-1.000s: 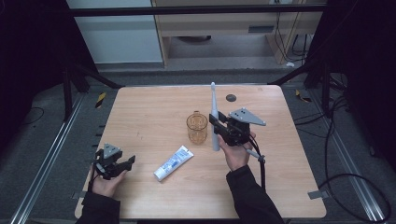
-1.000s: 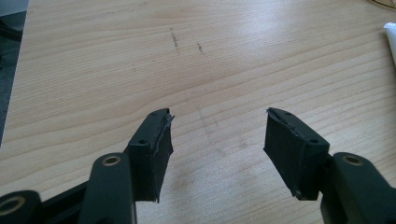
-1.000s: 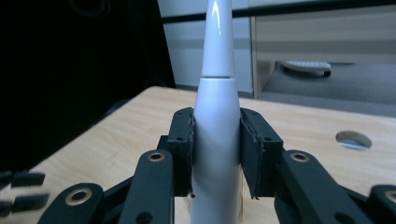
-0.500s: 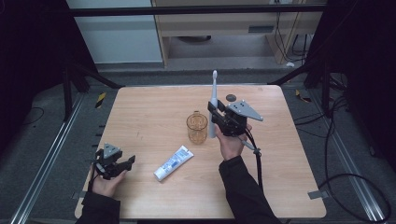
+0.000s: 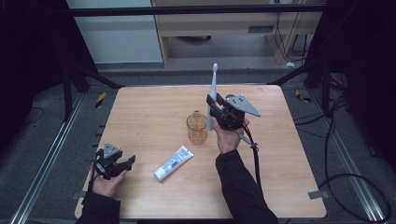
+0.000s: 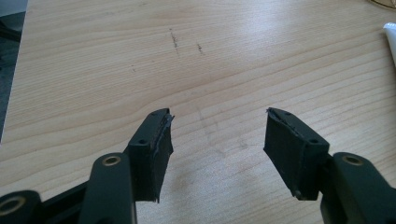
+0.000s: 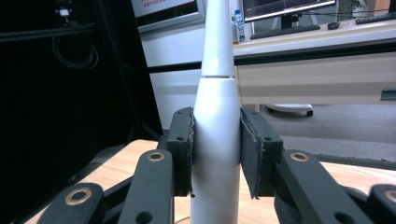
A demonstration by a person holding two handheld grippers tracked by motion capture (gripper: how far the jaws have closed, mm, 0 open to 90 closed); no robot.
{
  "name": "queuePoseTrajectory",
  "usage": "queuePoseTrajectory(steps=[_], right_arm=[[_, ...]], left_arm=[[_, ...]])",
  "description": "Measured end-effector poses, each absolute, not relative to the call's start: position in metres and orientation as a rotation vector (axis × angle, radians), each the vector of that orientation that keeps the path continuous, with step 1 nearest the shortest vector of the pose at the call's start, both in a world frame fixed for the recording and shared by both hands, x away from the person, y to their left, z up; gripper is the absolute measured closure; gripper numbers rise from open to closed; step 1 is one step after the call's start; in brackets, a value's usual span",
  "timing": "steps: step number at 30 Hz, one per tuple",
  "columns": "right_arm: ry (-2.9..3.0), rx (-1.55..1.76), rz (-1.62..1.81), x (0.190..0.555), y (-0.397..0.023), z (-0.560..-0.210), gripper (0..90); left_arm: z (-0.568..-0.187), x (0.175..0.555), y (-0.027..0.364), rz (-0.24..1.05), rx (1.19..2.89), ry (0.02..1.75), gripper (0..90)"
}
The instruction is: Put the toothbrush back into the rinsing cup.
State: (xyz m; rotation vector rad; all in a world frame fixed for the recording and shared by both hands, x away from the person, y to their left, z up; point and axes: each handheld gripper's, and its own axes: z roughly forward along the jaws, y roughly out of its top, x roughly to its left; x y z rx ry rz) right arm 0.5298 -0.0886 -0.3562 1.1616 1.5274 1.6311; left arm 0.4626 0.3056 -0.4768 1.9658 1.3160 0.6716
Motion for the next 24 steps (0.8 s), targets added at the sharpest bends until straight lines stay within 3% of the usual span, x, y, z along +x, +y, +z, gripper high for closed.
queuePoseTrajectory(steps=[24], right_arm=[[1.452,1.173,1.672,0.557,-0.079,-0.367,67.2]], left_arm=[[-0.477,0.463,0.306,0.669,1.965,1.315,40.6]])
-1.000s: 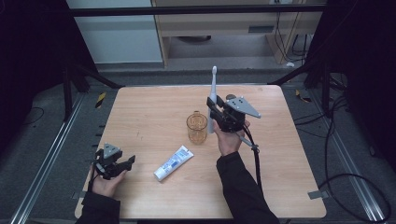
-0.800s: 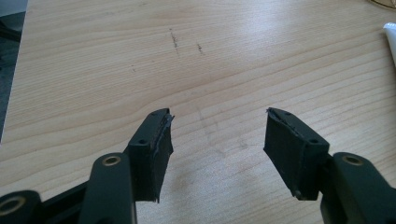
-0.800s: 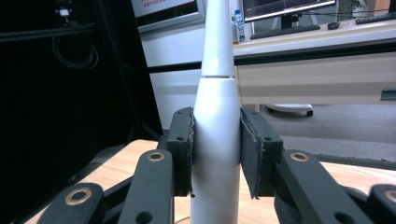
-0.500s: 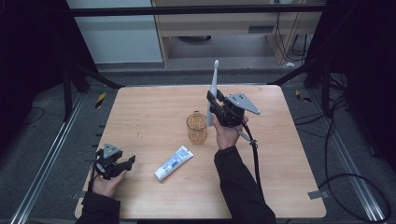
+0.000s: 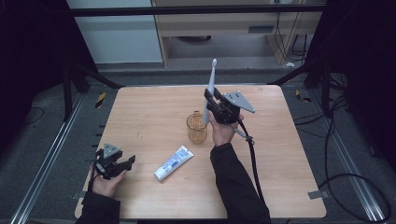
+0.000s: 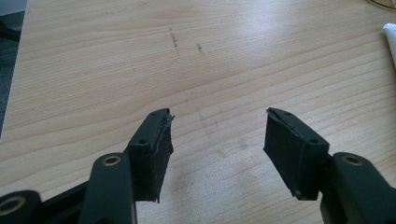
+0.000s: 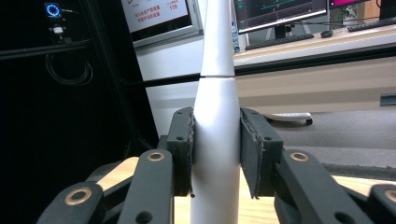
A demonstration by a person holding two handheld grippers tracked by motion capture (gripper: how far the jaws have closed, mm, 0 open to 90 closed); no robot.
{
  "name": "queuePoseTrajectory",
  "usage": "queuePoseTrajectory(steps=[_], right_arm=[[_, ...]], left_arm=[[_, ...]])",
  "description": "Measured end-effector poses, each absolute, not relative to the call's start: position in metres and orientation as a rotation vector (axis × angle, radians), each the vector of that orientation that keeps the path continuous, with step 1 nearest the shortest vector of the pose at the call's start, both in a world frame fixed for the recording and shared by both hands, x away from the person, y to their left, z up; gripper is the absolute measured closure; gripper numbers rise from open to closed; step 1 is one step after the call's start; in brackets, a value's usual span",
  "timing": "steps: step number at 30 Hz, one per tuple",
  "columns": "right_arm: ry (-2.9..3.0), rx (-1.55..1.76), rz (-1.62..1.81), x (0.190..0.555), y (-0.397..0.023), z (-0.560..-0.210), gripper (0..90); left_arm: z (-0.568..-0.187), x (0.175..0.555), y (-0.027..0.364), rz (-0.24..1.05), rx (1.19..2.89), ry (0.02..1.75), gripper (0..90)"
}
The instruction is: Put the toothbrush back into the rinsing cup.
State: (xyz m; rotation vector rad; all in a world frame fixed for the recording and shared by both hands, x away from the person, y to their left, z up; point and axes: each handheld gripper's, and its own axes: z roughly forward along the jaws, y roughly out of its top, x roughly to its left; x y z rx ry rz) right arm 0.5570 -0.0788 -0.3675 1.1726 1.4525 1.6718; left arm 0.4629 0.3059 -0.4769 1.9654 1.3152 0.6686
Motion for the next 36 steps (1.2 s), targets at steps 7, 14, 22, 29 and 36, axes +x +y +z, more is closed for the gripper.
queuePoseTrajectory(steps=[7,14,22,29,36], right_arm=[[1.469,1.173,1.649,0.565,-0.072,-0.376,67.2],[1.486,1.179,1.643,0.568,-0.07,-0.383,67.2],[1.516,1.187,1.618,0.572,-0.066,-0.393,67.1],[1.571,1.199,1.581,0.574,-0.062,-0.399,67.1],[1.624,1.204,1.536,0.573,-0.059,-0.404,67.0]], left_arm=[[-0.477,0.463,0.306,0.668,1.964,1.317,40.6],[-0.477,0.463,0.306,0.669,1.965,1.316,40.6],[-0.477,0.463,0.306,0.668,1.967,1.318,40.6],[-0.477,0.463,0.306,0.669,1.966,1.317,40.6],[-0.477,0.463,0.306,0.67,1.967,1.317,40.7]])
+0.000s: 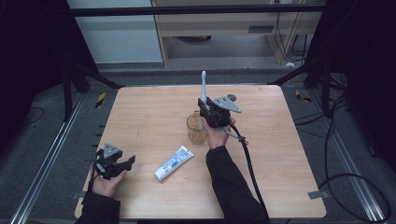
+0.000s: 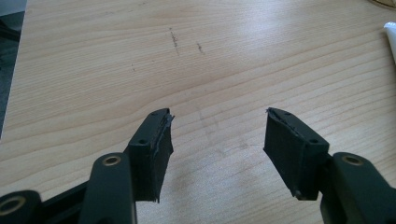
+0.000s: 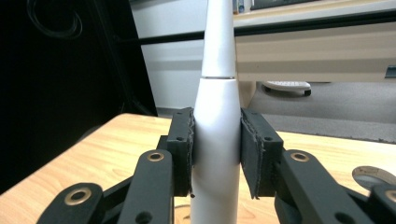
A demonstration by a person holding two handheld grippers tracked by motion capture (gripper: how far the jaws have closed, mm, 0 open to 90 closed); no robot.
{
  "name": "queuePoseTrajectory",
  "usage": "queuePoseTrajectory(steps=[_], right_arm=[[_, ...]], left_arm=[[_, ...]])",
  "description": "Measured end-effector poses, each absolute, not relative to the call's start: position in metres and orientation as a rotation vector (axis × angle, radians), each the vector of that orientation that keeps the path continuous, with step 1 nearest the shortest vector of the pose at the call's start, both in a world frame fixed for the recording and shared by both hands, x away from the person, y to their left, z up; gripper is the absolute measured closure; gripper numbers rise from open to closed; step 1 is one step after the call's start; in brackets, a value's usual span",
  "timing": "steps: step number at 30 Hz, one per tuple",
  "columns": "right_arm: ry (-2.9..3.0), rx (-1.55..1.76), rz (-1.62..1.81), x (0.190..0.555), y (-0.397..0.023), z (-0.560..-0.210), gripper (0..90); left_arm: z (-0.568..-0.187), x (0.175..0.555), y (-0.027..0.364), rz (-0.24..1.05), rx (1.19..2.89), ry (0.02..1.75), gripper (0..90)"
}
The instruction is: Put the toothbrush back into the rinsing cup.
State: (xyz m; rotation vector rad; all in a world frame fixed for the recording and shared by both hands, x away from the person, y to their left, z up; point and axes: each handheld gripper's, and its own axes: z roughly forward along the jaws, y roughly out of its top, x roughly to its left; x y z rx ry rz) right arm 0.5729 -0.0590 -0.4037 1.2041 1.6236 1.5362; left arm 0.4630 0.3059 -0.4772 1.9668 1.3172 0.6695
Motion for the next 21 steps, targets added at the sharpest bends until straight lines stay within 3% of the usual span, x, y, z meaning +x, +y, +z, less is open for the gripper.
queuePoseTrajectory(steps=[21], right_arm=[[1.772,1.246,1.417,0.566,-0.062,-0.427,66.9]], left_arm=[[-0.478,0.463,0.305,0.672,1.973,1.316,40.7]])
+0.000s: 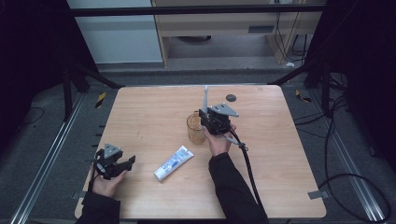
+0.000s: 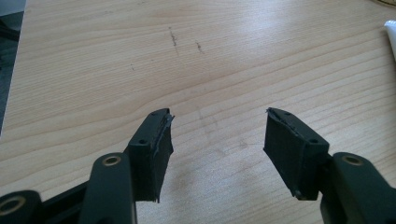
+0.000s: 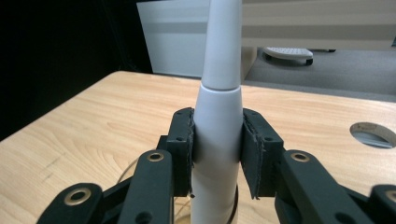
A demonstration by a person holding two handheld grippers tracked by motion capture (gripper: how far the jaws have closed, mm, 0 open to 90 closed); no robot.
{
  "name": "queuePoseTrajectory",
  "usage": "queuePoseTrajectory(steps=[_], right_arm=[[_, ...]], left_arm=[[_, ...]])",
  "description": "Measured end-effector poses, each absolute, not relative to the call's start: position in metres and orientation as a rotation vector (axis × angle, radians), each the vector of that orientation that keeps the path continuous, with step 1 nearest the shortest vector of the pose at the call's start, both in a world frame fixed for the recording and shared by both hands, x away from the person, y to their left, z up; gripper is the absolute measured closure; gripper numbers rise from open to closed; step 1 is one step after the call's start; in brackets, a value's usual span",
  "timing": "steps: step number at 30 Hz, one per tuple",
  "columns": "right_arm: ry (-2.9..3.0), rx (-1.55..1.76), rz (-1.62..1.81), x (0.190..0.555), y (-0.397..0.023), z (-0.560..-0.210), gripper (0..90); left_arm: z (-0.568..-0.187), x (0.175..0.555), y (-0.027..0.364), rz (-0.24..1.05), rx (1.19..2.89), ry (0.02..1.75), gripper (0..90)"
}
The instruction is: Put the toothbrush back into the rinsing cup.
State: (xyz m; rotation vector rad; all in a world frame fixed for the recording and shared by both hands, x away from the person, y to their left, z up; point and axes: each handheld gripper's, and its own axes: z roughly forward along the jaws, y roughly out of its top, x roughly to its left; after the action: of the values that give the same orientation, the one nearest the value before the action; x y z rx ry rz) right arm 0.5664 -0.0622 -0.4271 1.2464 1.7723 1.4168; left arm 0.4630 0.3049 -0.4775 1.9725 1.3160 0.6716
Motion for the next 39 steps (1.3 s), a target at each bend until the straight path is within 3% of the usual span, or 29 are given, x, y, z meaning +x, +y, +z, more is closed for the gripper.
queuePoseTrajectory(steps=[22,39], right_arm=[[1.862,1.21,1.345,0.56,-0.061,-0.434,66.1],[1.887,1.184,1.36,0.556,-0.061,-0.434,60.2]], left_arm=[[-0.478,0.463,0.304,0.669,1.977,1.314,40.6],[-0.477,0.463,0.304,0.669,1.976,1.312,40.6]])
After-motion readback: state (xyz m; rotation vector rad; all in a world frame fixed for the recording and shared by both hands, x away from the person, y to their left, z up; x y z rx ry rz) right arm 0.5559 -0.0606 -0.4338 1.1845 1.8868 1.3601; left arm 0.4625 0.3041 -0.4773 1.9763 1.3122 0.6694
